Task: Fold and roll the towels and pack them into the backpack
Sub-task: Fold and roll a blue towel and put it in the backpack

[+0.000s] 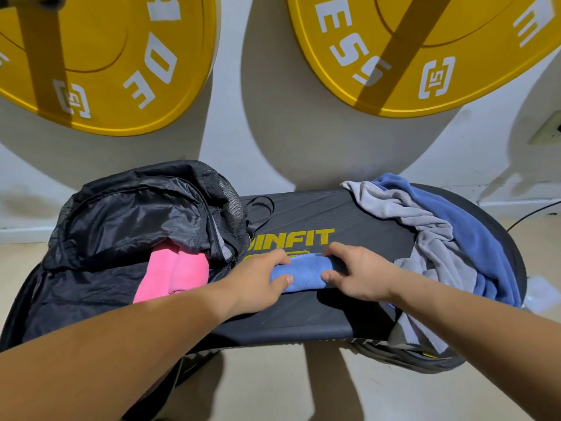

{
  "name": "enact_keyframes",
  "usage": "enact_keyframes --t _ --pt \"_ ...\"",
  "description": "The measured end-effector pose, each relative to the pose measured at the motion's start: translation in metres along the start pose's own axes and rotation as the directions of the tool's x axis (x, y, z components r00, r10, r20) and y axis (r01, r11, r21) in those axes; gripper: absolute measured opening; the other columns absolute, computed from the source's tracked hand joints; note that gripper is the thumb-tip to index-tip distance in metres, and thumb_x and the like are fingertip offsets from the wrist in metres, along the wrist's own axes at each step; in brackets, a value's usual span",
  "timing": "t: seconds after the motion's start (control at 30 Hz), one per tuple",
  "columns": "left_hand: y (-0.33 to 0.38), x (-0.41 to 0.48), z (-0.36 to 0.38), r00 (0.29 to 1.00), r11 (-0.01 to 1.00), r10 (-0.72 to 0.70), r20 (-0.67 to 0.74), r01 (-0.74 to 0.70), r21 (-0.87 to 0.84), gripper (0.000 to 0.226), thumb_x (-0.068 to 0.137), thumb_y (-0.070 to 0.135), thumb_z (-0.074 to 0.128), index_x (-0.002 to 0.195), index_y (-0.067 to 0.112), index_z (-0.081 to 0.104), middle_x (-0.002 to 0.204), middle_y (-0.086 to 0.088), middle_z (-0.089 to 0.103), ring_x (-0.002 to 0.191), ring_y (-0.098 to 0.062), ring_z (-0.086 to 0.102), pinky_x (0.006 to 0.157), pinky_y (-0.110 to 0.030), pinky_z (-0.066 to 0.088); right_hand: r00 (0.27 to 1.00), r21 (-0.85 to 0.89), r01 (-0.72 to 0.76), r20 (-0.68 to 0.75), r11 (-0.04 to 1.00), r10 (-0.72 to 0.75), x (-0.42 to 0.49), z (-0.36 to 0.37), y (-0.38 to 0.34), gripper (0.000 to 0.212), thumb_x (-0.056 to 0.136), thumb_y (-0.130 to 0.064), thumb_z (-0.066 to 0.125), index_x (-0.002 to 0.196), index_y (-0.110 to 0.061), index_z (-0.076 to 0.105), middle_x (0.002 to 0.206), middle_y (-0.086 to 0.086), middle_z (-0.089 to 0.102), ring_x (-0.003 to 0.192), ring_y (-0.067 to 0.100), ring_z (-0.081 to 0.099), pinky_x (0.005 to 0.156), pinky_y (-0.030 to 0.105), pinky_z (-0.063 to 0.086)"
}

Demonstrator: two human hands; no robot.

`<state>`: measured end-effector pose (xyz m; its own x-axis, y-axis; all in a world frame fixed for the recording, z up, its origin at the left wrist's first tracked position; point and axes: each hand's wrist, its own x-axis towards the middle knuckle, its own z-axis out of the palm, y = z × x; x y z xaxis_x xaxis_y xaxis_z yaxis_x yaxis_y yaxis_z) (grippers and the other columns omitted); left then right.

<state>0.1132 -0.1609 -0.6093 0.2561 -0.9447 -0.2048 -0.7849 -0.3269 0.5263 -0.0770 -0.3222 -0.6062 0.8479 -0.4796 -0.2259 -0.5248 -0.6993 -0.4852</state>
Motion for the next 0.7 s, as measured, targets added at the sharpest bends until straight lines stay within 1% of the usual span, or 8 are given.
enact_keyframes --t 0.13,0.23,0.37,0.43,0.47,0.6,0.63,0.7 --pt "0.001 0.002 -0.001 1.000 0.999 0.003 -0.019 -0.004 -0.035 0.022 0.087 0.037 0.068 0.105 0.028 0.058 0.106 0.011 0.057 0.100 -0.014 0.054 0.089 -0.031 0.045 0.999 -0.021 -0.017 0.038 1.000 0.018 0.010 -0.008 -0.003 0.031 0.087 -0.042 0.066 0.112 -0.026 0.058 0.106 -0.004 0.066 0.097 0.022 0.060 0.087 0.038 0.051" --pt "-0.001 0.005 -0.004 1.000 0.989 -0.029 -0.005 0.028 -0.142 0.024 0.071 0.030 0.079 0.088 0.030 0.061 0.099 0.012 0.053 0.092 -0.012 0.055 0.081 -0.025 0.045 0.998 -0.008 0.018 0.066 1.000 -0.018 0.012 -0.012 -0.007 0.027 0.082 -0.038 0.072 0.101 -0.027 0.056 0.098 -0.007 0.062 0.091 0.018 0.058 0.080 0.032 0.049" --pt "0.004 0.010 -0.004 0.994 0.968 -0.104 0.031 0.109 -0.225 0.032 0.053 0.024 0.080 0.077 0.030 0.059 0.099 0.005 0.055 0.087 -0.020 0.058 0.076 -0.035 0.052 0.996 0.064 0.024 0.079 0.998 -0.029 0.008 -0.015 -0.008 0.031 0.071 -0.034 0.082 0.088 -0.027 0.057 0.095 -0.007 0.059 0.087 0.018 0.059 0.075 0.032 0.051" --pt "0.008 0.009 -0.003 0.992 0.974 -0.116 0.050 0.123 -0.189 0.038 0.051 0.031 0.076 0.082 0.033 0.055 0.092 0.001 0.062 0.075 -0.019 0.055 0.065 -0.038 0.051 0.995 0.069 0.046 0.083 0.997 -0.051 0.006 -0.015 -0.007 0.033 0.069 -0.035 0.083 0.088 -0.027 0.057 0.096 -0.007 0.057 0.088 0.018 0.059 0.076 0.033 0.051" --pt "0.010 0.008 -0.002 0.991 0.979 -0.116 0.061 0.124 -0.162 0.043 0.051 0.035 0.075 0.088 0.037 0.053 0.092 0.002 0.064 0.073 -0.018 0.056 0.065 -0.039 0.052 0.994 0.068 0.056 0.085 0.996 -0.062 0.006 -0.014 -0.007 0.034 0.069 -0.034 0.083 0.088 -0.028 0.056 0.095 -0.007 0.056 0.088 0.018 0.059 0.076 0.032 0.051" --pt "0.020 0.001 -0.001 0.994 0.997 -0.077 0.082 0.074 0.036 0.078 0.054 0.061 0.075 0.125 0.048 0.047 0.114 0.016 0.063 0.106 -0.013 0.059 0.089 -0.036 0.053 0.993 0.094 0.035 0.107 0.995 -0.045 0.002 -0.013 -0.006 0.032 0.073 -0.031 0.081 0.086 -0.030 0.052 0.083 -0.010 0.057 0.077 0.016 0.056 0.065 0.027 0.045" --pt "0.022 0.000 -0.001 0.996 0.996 -0.056 0.075 0.050 0.077 0.079 0.057 0.064 0.073 0.130 0.046 0.049 0.117 0.017 0.064 0.110 -0.013 0.057 0.092 -0.037 0.051 0.993 0.103 0.018 0.118 0.995 -0.030 0.002 -0.013 -0.007 0.031 0.074 -0.030 0.080 0.087 -0.030 0.053 0.081 -0.009 0.057 0.072 0.014 0.055 0.061 0.025 0.044" --pt "0.025 -0.002 -0.005 0.997 0.995 -0.017 0.071 0.010 0.101 0.065 0.068 0.061 0.070 0.129 0.044 0.056 0.116 0.019 0.067 0.110 -0.014 0.058 0.093 -0.037 0.051 0.989 0.163 -0.035 0.147 0.986 0.011 0.003 -0.014 -0.010 0.029 0.074 -0.027 0.079 0.092 -0.026 0.057 0.081 -0.008 0.061 0.068 0.012 0.055 0.060 0.024 0.045"
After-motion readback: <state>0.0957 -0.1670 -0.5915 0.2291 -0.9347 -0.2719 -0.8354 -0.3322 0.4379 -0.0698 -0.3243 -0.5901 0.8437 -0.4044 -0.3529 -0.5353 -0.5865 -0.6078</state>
